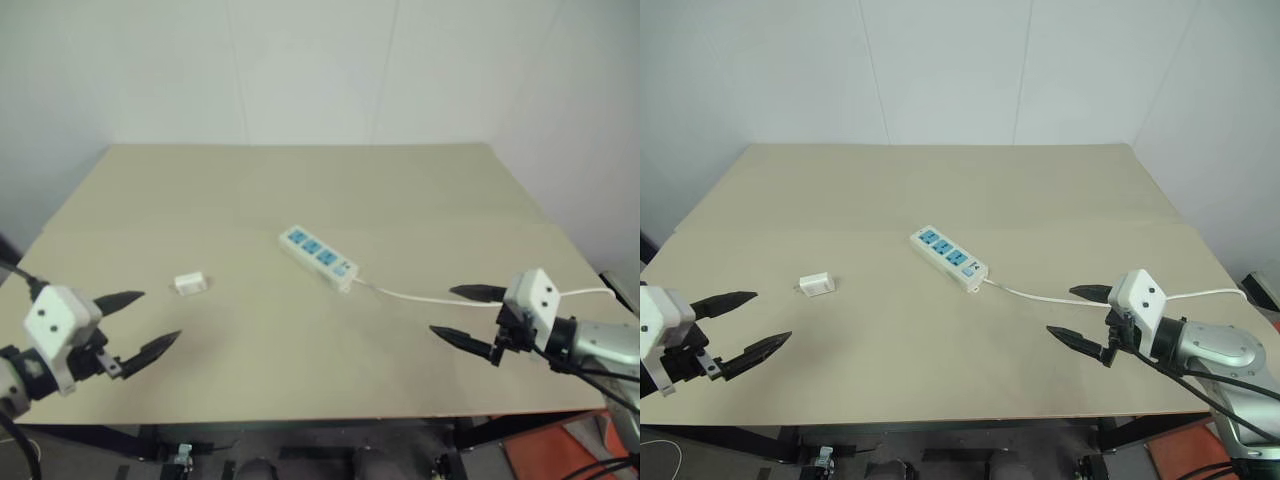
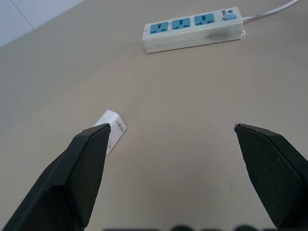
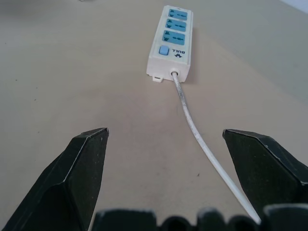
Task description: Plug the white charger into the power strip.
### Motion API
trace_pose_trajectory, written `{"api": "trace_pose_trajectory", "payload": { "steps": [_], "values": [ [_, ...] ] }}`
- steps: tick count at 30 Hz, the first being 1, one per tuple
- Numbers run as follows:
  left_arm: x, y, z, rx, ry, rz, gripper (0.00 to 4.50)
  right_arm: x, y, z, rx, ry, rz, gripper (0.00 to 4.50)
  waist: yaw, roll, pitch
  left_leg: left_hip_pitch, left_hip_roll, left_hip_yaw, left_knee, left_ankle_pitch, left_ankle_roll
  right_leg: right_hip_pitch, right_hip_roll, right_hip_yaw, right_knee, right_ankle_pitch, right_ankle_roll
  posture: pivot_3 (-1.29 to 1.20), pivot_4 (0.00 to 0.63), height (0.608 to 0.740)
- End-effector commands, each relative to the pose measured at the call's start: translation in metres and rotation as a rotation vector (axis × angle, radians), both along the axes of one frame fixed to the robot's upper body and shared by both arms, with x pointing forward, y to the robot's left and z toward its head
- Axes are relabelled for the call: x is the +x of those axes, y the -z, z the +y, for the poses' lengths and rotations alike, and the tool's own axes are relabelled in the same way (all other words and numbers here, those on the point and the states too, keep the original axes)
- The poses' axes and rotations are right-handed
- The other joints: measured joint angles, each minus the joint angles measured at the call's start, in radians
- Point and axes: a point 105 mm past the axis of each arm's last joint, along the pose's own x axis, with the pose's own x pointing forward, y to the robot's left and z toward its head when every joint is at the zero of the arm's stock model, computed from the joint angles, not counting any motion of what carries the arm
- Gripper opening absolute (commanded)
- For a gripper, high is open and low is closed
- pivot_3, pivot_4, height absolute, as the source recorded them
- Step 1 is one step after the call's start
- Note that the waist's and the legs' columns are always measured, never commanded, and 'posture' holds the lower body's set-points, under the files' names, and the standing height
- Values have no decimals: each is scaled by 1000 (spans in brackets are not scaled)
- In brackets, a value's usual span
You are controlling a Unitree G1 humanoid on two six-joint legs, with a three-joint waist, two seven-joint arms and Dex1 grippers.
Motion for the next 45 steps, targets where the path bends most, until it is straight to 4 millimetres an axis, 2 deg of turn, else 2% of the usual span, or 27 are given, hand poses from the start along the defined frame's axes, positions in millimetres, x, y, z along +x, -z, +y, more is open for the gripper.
{"api": "trace_pose_trajectory", "payload": {
  "steps": [1, 11, 15, 18, 23, 27, 29, 32, 35, 42, 45],
  "values": [
    [0, -11, -5, 28, 18, -49, 4500, 2, -12, -3, -16, 10, -54, 4477, 0, 0, 0, 0, 0, 0, 0, 0, 0, 0, 0, 0, 0, 0, 0, 0, 150, 740],
    [-2, -13, -8, 22, 39, -50, 4500, 5, -11, 0, -9, 1, -53, 4477, 1, 0, 0, 0, 0, 0, 0, 0, 0, 0, 0, 0, 0, 0, 0, 0, 150, 740],
    [0, -14, -10, 21, 44, -53, 4500, 10, -8, 7, -3, -5, -54, 4477, 1, 0, 0, 0, 0, 0, 0, 0, 0, 0, 0, 0, 0, 0, 0, 0, 150, 740],
    [3, -13, -14, 16, 64, -52, 4500, 24, -2, 22, -1, -13, -47, 4477, -4, 0, 0, 0, 0, 0, 0, 0, 0, 0, 0, 0, 0, 0, 0, 0, 150, 740],
    [9, -12, -22, 2, 97, -51, 4500, 69, 15, 41, -1, 123, -18, 4477, -8, 0, 0, 0, 0, 0, 0, 0, 0, 0, 1, 0, 0, 1, -1, 0, 150, 740],
    [10, -10, -25, -5, 110, -43, 4500, 94, 29, 60, -21, 169, 27, 4477, -7, 0, 0, -2, 0, 0, 0, 0, 0, -2, 1, 0, 0, 4, -6, 0, 150, 740],
    [11, -10, -27, -6, 118, -41, 4500, 104, 36, 68, -29, 173, 54, 4477, -8, 1, 0, -3, 0, 0, 0, 0, 0, -2, 1, 0, 0, 4, -7, 0, 150, 740],
    [11, -10, -27, -1, 122, -39, 4500, 108, 46, 85, -36, 107, 99, 4477, -5, 1, 0, -3, 0, 0, 0, 0, 0, -2, 1, 0, 0, 5, -7, 0, 150, 740],
    [12, -8, -27, 6, 122, -36, 4500, 111, 56, 93, -65, 83, 136, 3856, -5, 1, 0, -3, 0, 0, 0, 0, 0, -2, 1, 0, 0, 5, -7, 0, 150, 740],
    [13, -7, -28, 6, 131, -37, 4500, 122, 63, 98, -57, 113, 153, 1433, -10, 1, 0, 0, 1, 0, 0, 0, 0, -1, 1, 0, 0, 5, -7, 0, 150, 740],
    [14, -6, -28, 14, 130, -34, 4500, 115, 62, 102, -44, 85, 149, 428, -10, 1, 0, -1, 1, 0, 0, 0, 0, -1, 1, 0, 0, 5, -7, 0, 150, 740]
  ]
}}
